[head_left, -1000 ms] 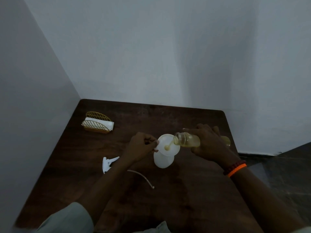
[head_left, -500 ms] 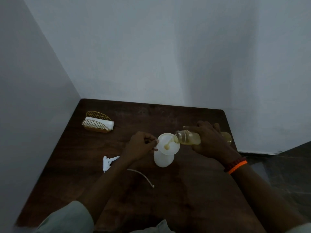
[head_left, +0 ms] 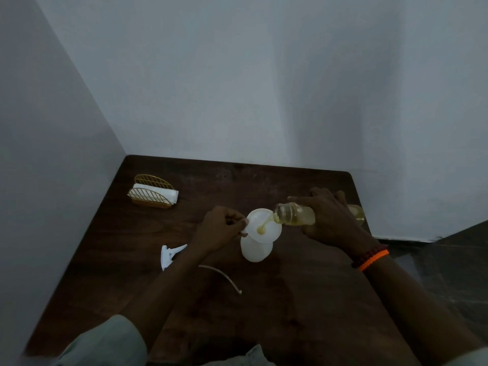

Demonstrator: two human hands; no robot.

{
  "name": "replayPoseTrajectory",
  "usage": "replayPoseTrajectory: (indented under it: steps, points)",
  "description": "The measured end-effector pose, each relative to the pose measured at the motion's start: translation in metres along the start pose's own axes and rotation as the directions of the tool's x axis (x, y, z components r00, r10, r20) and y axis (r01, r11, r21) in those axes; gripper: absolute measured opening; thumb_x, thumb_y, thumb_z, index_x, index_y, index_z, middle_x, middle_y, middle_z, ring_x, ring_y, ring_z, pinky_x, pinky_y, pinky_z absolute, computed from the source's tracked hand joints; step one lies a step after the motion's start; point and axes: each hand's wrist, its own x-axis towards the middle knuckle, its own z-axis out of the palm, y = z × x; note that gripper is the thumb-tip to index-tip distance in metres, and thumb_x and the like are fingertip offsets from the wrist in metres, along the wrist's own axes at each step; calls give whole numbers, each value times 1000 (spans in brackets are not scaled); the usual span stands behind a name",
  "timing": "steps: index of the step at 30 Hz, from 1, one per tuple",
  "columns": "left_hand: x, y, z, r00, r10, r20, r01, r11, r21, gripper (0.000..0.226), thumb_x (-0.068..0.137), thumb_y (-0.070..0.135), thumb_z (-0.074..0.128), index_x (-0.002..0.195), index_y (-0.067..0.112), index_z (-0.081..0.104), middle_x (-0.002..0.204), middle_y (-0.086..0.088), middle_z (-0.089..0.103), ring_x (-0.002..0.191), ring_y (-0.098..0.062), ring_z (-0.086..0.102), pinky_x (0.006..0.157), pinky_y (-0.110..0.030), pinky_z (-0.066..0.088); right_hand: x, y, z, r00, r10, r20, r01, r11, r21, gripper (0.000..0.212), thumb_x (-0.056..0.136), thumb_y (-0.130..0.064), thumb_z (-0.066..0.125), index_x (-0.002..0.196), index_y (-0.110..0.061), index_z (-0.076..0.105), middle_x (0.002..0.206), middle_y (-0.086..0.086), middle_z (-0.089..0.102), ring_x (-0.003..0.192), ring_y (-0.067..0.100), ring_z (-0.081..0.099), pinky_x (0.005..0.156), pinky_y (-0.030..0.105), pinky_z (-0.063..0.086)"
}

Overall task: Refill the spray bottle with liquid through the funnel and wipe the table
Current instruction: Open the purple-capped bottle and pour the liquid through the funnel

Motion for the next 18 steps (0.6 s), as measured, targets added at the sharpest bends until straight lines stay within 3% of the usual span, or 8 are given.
replayPoseTrajectory:
  steps: [18]
  points:
    - [0,-1,-1,1000,15,-7,-15,1000,-7,15,93,25,69,94,15,79,79,1,79,71,-7,76,70,-26,62,1,0,0,1000,0,-21,0,1000,-19,73,74,-36,75,142,-41,47,115,-4,51,115,17,46,96,39,28]
